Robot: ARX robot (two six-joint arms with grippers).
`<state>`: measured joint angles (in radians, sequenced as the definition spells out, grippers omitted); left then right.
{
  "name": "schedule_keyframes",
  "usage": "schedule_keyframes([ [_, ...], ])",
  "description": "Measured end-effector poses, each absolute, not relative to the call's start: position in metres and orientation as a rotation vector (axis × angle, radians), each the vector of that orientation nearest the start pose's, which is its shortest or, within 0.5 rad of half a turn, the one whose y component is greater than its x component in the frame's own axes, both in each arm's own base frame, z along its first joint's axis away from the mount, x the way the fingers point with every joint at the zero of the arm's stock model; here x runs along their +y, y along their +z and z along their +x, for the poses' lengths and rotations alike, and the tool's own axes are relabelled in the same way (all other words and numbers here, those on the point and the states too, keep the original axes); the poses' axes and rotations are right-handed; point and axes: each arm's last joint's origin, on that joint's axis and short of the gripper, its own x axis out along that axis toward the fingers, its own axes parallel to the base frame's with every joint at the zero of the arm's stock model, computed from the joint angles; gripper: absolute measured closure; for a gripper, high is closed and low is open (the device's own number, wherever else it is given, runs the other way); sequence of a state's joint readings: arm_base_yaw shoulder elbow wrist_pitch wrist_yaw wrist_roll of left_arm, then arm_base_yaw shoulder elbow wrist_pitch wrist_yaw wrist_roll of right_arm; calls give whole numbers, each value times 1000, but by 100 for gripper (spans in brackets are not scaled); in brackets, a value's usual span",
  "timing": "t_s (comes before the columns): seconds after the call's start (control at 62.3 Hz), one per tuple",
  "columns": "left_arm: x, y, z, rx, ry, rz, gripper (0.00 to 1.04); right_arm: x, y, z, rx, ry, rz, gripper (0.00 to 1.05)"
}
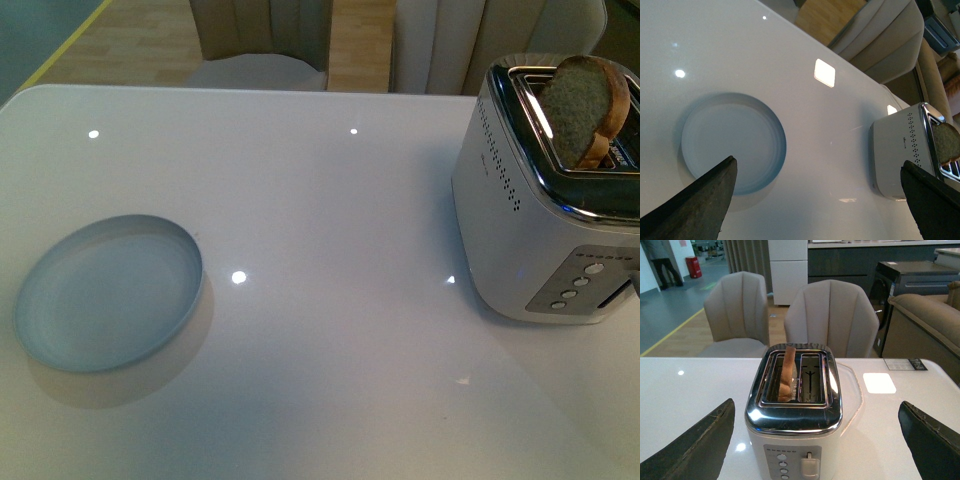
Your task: Left arm holds plate, right arm toasts bread
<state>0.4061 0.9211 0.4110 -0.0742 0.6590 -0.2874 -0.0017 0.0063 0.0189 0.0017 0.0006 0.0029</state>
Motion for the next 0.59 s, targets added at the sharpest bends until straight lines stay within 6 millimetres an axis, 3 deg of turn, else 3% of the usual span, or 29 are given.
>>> schedule_keyframes([
  [0.032, 54, 195, 172, 522, -158, -549, 9, 0, 170, 97, -14, -2, 3, 9],
  [0.128, 46, 178, 168, 243, -19, -229, 26, 0, 170, 97, -14, -2, 3, 9],
  [0.241, 34, 185, 156, 14, 8, -53, 50, 0, 170, 97, -14, -2, 3, 9],
  [0.321, 25, 182, 148, 2, 6, -23, 73, 0, 170, 97, -15, -2, 3, 9],
  [0.466, 17, 176, 139, 9, 6, -18, 102, 0, 170, 97, -15, -2, 3, 9],
  [0.594, 12, 170, 133, -7, 7, -13, 102, 0, 170, 97, -14, -2, 3, 9],
])
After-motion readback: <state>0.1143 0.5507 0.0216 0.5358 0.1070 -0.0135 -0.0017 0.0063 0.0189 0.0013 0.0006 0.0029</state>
